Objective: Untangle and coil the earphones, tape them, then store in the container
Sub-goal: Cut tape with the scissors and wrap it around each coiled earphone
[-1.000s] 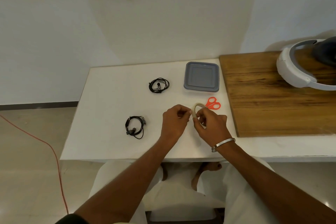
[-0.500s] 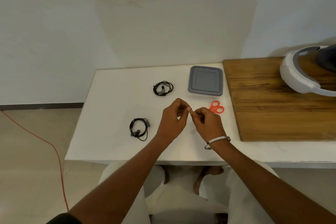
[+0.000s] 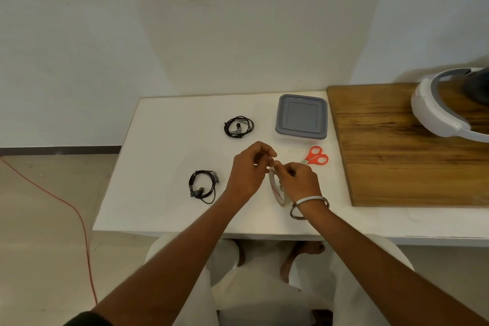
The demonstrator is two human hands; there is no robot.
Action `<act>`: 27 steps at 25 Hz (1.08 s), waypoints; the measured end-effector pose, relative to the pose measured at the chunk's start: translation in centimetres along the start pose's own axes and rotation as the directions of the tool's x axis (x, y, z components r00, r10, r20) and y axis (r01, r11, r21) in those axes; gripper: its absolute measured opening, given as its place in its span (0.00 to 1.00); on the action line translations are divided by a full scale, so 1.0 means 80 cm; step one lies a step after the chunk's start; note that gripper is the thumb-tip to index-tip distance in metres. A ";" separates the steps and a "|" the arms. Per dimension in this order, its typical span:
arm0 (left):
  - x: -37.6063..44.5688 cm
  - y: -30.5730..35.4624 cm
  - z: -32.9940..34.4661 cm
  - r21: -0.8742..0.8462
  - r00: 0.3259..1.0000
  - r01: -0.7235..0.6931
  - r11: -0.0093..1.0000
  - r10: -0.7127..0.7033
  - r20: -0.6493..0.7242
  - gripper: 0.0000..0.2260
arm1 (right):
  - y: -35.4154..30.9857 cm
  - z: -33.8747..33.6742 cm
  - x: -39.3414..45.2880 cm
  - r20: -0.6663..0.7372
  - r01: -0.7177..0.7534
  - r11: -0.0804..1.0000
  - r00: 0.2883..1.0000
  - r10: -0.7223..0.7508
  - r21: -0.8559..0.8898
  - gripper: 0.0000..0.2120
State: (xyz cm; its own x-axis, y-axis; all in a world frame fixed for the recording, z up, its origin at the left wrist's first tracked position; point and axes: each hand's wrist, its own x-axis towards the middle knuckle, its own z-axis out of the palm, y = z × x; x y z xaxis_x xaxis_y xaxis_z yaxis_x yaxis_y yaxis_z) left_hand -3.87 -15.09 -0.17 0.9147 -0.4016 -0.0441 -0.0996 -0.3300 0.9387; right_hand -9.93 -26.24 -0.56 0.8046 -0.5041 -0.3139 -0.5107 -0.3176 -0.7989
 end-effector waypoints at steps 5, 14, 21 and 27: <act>0.004 -0.005 -0.005 0.047 0.993 0.063 0.997 -0.068 0.095 0.12 | 0.000 -0.001 0.004 0.006 -0.019 1.000 1.000 0.019 -0.023 0.20; 0.000 0.000 -0.009 -0.022 0.989 0.134 0.991 -0.132 0.064 0.07 | 0.001 -0.010 0.005 0.250 -0.108 0.970 0.967 0.051 0.219 0.20; 0.003 -0.003 -0.017 -0.136 0.980 0.161 0.977 -0.143 0.135 0.08 | 0.052 -0.069 0.073 -0.011 0.247 0.860 0.959 -0.282 -0.447 0.10; 0.009 -0.001 -0.020 -0.100 0.978 0.099 0.990 -0.079 0.192 0.11 | 0.064 -0.081 0.100 0.158 0.268 0.657 0.962 -0.224 -0.705 0.21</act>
State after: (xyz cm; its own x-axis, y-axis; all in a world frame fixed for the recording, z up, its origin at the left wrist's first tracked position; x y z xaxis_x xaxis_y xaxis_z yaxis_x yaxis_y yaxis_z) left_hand -2.59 -13.97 0.30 0.8277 -0.5305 -0.1828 0.0313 -0.2816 0.9590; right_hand -8.09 -37.08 -3.81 0.9359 -0.2870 -0.2042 -0.3330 -0.9099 -0.2473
